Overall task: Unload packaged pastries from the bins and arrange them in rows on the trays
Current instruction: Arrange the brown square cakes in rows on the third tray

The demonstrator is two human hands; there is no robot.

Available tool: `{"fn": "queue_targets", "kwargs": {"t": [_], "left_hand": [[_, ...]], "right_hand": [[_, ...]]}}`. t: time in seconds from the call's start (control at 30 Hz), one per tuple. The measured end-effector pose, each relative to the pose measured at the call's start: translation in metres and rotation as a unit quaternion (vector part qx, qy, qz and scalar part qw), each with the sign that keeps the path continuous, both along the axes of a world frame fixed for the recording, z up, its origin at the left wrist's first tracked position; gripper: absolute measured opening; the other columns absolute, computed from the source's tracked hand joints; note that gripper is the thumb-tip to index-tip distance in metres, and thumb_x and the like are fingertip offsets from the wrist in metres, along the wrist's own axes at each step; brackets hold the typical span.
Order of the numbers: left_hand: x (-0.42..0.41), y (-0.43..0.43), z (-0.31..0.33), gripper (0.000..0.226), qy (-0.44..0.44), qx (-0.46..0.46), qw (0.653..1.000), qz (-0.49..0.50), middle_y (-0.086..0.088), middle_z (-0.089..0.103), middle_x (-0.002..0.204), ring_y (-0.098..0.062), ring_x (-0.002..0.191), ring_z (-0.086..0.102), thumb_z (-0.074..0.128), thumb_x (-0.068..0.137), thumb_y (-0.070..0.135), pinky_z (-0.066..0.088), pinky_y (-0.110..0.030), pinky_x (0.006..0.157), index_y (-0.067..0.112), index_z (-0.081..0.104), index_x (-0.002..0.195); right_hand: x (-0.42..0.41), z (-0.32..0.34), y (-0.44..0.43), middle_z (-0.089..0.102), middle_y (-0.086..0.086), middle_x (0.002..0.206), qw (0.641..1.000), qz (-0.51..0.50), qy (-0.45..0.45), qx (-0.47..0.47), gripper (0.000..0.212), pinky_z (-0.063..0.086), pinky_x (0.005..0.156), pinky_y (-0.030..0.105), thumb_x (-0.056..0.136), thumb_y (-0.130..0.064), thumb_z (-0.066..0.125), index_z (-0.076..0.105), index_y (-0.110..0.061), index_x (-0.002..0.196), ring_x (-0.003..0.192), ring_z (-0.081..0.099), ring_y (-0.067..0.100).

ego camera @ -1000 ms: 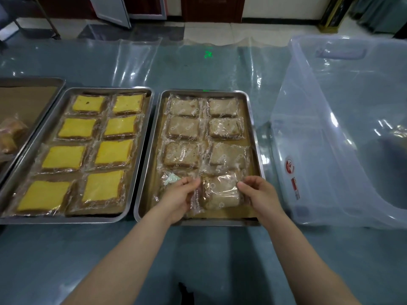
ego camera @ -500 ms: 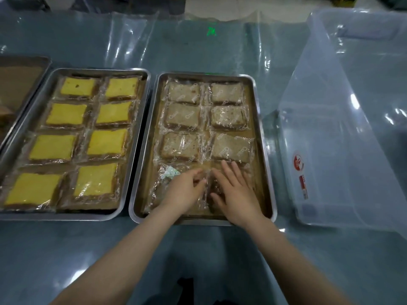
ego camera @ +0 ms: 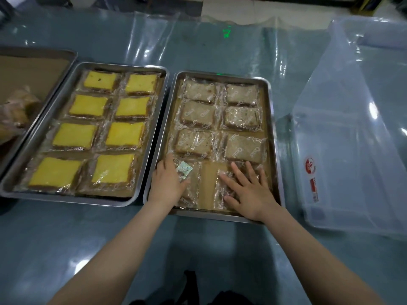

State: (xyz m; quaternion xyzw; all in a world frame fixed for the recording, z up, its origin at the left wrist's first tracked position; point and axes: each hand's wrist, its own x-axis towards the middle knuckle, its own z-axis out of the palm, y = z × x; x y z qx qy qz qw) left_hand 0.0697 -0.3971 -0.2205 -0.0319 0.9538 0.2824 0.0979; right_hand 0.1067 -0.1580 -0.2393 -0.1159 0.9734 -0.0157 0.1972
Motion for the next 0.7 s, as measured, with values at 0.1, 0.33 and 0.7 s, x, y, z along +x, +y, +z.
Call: {"fn": "queue_targets", "kwargs": {"t": [0.1, 0.33, 0.7], "left_hand": [[-0.004, -0.002, 0.009, 0.105, -0.028, 0.054, 0.998, 0.015, -0.014, 0.045, 0.138, -0.026, 0.109, 0.054, 0.080, 0.072, 0.027, 0.047, -0.033, 0.086, 0.023, 0.007, 0.148], [-0.006, 0.001, 0.032, 0.105, 0.127, 0.112, 0.984, 0.049, -0.006, 0.056, 0.117, -0.004, 0.085, 0.052, 0.077, 0.075, 0.021, 0.043, -0.026, 0.077, 0.045, 0.001, 0.143], [0.012, 0.017, -0.007, 0.049, 0.164, -0.139, 0.938, -0.272, -0.007, 0.052, 0.129, -0.030, 0.120, 0.043, 0.066, 0.079, 0.019, 0.035, -0.047, 0.100, 0.019, 0.056, 0.127]], "right_hand": [[0.003, 0.007, -0.003, -0.015, -0.008, 0.157, 0.998, -0.013, 0.033, -0.043, 0.068, -0.013, 0.110, 0.062, 0.086, -0.069, 0.027, -0.003, -0.052, 0.145, 0.142, -0.024, 0.027], [-0.008, 0.023, -0.014, 0.031, -0.006, 0.153, 0.969, -0.084, 0.166, -0.165, 0.047, 0.007, 0.117, 0.054, 0.093, -0.041, 0.050, 0.042, -0.035, 0.139, 0.146, 0.011, 0.016], [-0.041, 0.021, -0.007, 0.023, 0.000, 0.157, 0.967, -0.127, 0.163, -0.148, 0.051, 0.000, 0.118, 0.045, 0.094, -0.032, 0.052, 0.037, -0.030, 0.142, 0.146, 0.003, 0.019]]}}
